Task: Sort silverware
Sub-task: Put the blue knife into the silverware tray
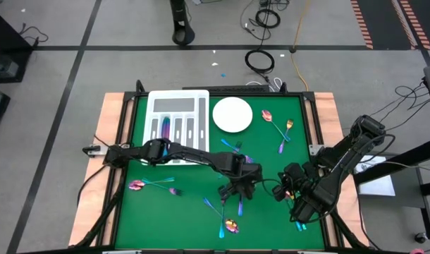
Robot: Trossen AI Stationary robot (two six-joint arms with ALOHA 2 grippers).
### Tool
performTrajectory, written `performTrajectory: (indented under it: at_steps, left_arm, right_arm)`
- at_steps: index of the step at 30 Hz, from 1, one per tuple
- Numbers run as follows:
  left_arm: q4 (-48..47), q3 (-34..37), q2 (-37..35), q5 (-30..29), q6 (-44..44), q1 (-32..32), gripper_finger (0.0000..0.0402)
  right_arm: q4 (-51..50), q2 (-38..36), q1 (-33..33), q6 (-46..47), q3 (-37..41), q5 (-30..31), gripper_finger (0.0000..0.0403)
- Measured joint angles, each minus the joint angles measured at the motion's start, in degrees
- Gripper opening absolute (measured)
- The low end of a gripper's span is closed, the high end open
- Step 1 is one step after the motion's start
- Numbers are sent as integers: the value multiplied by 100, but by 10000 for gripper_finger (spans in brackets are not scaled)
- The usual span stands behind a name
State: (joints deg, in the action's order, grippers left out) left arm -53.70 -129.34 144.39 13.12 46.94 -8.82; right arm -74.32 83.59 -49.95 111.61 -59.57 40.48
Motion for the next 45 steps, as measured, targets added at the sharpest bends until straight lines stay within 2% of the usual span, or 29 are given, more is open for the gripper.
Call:
performTrajectory:
  at_steps: [8, 45]
  left_arm:
    - [383, 332, -13, 93, 32, 13, 176]
    - [187, 309, 160, 75, -170, 70, 175]
  right_arm:
    - [-2, 0, -2, -26, 0, -14, 0]
    - [37, 0, 0, -39, 0, -2, 0]
